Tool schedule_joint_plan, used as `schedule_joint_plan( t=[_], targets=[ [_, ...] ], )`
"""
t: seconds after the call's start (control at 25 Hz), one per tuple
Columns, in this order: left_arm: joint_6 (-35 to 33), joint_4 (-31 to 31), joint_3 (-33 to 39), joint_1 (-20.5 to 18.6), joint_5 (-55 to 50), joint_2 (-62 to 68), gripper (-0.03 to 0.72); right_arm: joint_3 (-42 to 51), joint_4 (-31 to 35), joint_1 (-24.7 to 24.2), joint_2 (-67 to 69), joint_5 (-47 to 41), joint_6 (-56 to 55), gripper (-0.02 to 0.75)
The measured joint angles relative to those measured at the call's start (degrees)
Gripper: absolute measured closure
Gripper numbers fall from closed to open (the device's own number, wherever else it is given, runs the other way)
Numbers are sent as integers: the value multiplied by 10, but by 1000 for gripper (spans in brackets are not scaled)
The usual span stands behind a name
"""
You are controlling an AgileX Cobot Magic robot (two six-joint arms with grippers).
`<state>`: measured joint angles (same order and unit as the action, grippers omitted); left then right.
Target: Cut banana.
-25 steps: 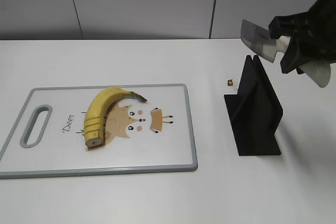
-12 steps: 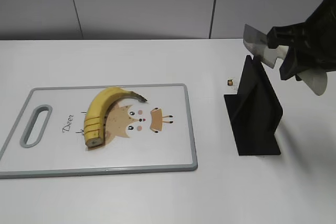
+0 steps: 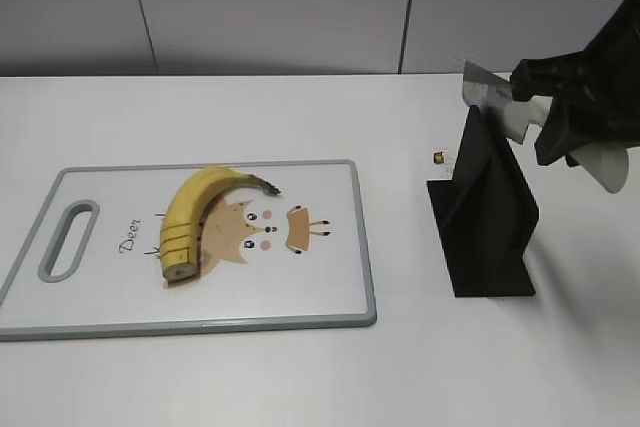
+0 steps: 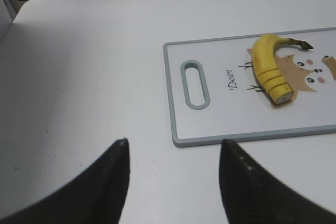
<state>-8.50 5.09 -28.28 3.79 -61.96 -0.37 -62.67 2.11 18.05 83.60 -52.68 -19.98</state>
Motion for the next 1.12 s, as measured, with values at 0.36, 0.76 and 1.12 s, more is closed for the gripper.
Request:
schedule_joint_plan(
  t=[0.36, 0.76, 1.12],
  targets=[
    [0, 0, 0, 0, 0, 0, 166, 1, 21, 0, 18, -24, 1, 575],
    [0, 0, 0, 0, 0, 0, 167, 5, 34, 0, 50, -48, 18, 575],
    [0, 0, 0, 0, 0, 0, 167, 5, 52, 0, 50, -61, 24, 567]
  ],
)
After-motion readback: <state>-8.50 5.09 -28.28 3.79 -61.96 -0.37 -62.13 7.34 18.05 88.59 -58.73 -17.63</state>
